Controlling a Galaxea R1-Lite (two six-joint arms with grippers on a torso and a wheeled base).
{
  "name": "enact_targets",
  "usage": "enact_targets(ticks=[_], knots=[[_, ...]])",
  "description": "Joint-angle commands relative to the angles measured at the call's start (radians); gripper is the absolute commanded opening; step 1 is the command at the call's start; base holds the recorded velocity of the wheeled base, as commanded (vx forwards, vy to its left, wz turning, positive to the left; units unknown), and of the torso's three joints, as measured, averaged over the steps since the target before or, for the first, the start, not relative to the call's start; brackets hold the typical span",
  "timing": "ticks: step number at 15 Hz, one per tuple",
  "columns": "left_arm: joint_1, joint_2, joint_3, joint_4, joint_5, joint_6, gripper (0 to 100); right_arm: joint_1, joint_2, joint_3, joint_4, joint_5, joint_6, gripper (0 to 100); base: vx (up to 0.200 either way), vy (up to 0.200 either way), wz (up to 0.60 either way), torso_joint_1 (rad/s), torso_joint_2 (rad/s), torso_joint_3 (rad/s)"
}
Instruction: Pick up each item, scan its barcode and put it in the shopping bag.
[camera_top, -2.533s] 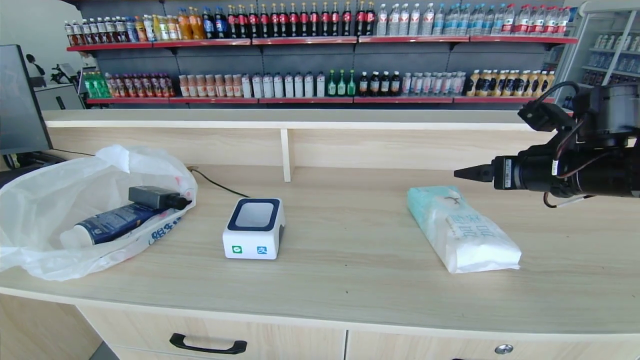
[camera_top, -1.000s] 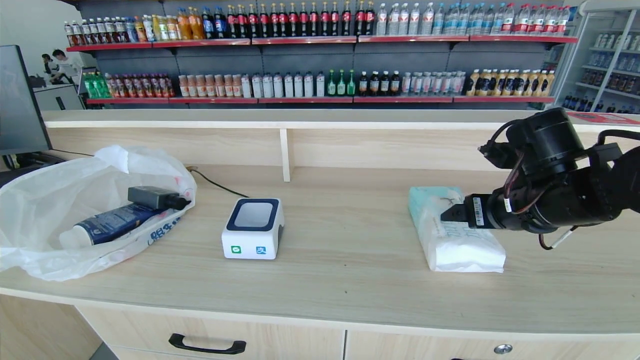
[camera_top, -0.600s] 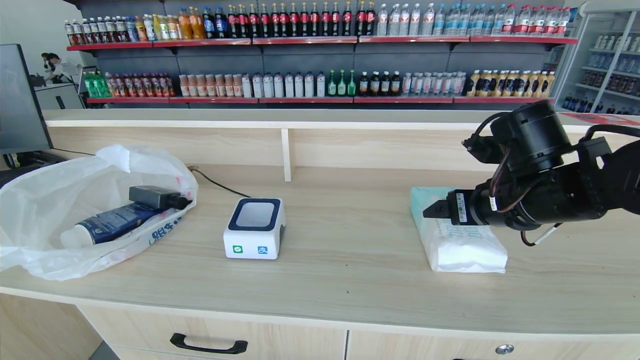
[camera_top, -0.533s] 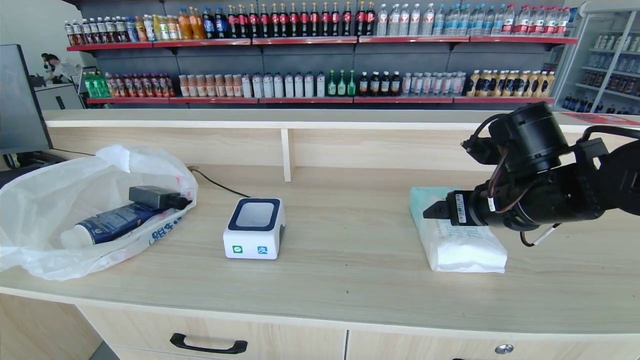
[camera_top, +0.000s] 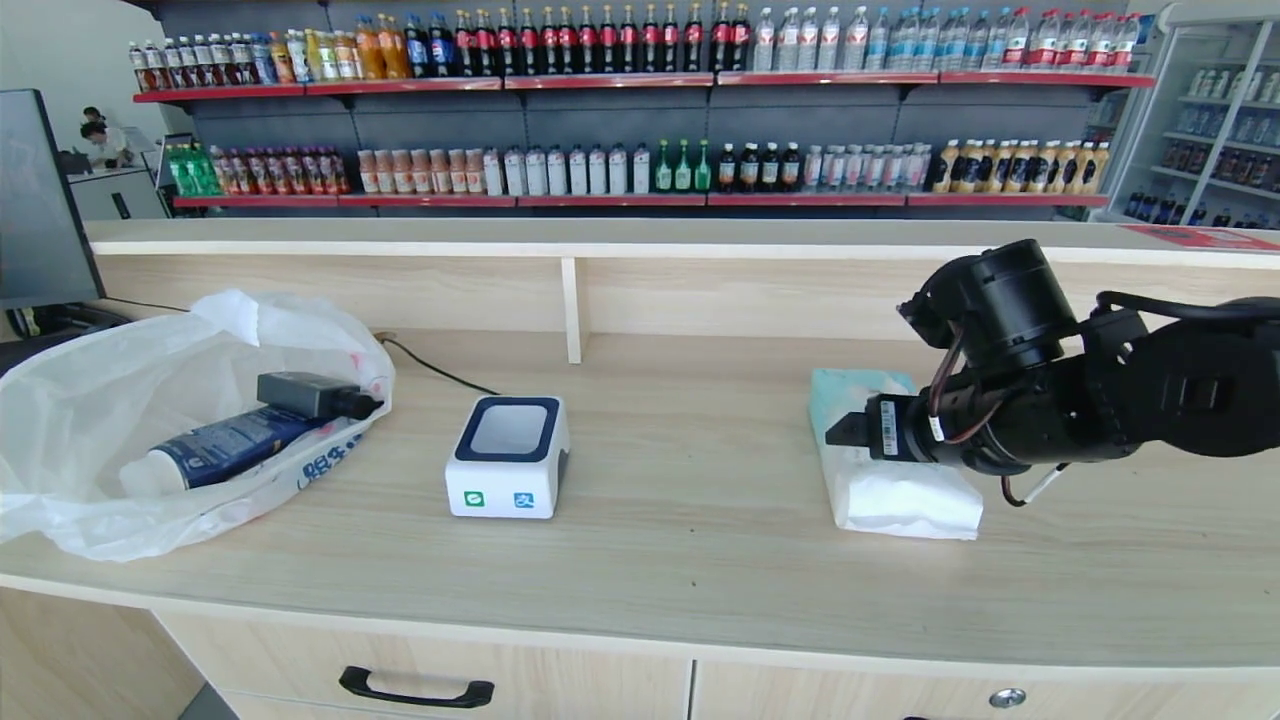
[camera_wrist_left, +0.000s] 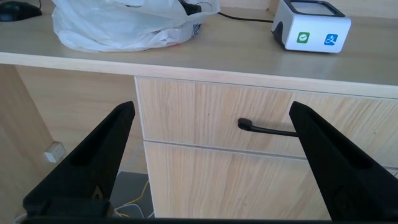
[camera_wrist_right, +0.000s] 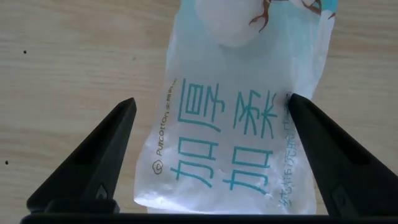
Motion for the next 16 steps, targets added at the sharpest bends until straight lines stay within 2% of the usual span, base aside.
enact_targets(ticks=[1,6,13,14,16], knots=[[0.000,0.000,0.000,0.000,0.000,0.000,100,0.014,0.061,0.028,-0.073,-0.064,0.028,100,0.000,0.000,0.00,0.000,0.00,0.000],[0.000,0.000,0.000,0.000,0.000,0.000,100,0.003,0.037,-0.021,-0.079,-0.080,0.025,100,0.000,0.000,0.00,0.000,0.00,0.000],[0.000,0.000,0.000,0.000,0.000,0.000,100,0.009,0.068,-0.004,-0.020,-0.112,0.025,100,0.000,0.000,0.00,0.000,0.00,0.000],[0.000,0.000,0.000,0.000,0.000,0.000,100,0.008,0.074,-0.004,-0.020,-0.112,0.023,0,0.000,0.000,0.00,0.000,0.00,0.000],[0.000,0.000,0.000,0.000,0.000,0.000,100,0.006,0.077,0.001,-0.020,-0.109,0.025,0,0.000,0.000,0.00,0.000,0.00,0.000]])
